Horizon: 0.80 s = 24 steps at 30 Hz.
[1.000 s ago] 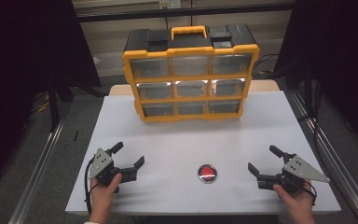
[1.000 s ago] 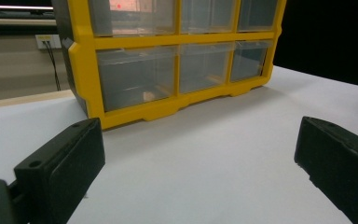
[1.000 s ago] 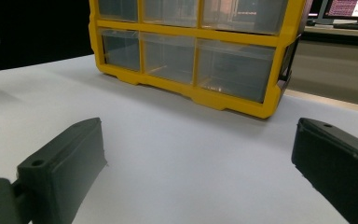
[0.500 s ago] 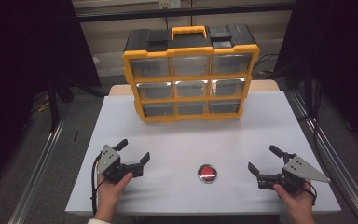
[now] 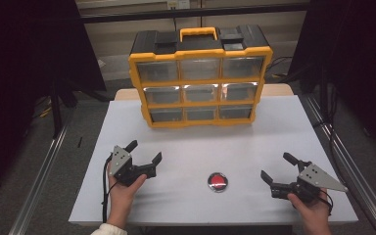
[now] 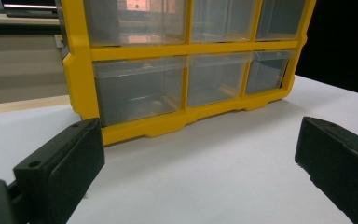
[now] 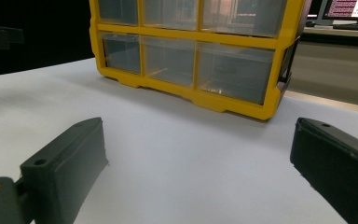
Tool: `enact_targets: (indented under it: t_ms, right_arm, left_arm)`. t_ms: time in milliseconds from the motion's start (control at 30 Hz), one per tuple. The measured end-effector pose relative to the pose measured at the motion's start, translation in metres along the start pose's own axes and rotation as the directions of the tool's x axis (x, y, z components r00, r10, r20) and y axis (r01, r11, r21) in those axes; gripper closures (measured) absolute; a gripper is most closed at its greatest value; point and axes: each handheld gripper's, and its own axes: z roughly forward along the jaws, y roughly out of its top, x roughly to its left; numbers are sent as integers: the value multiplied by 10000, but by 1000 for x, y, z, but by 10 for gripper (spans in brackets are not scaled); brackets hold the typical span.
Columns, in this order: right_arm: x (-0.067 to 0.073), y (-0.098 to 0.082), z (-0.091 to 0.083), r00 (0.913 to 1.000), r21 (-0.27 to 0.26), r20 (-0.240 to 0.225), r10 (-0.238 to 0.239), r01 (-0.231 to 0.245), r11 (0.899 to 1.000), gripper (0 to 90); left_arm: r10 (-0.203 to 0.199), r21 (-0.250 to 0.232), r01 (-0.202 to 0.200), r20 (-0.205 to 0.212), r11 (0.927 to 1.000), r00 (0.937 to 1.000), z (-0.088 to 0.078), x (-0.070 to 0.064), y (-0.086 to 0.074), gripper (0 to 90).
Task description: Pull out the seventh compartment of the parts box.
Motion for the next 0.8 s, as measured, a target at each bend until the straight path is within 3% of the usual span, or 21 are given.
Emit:
enact_targets:
  t_ms: [433,567,600,800]
  right_arm:
    - [0,0,0,9999,35,29,110,-110,9999,31]
    - [-1,0,0,10000,-30,20,86,-86,10000,31]
    - [0,0,0,10000,-29,16,81,-81,10000,31]
    - [0,0,0,10000,-48,-13,72,-72,10000,31]
  left_arm:
    - [-139,-151,137,-142,9998,9998,18,-4,6,18]
    - [103,-31,-104,-264,9999,9996,22,-4,7,19]
    - [-37,-144,33,-290,9999,9996,24,-5,7,19]
    - [78,-116,-82,-329,9999,9994,29,-6,8,19]
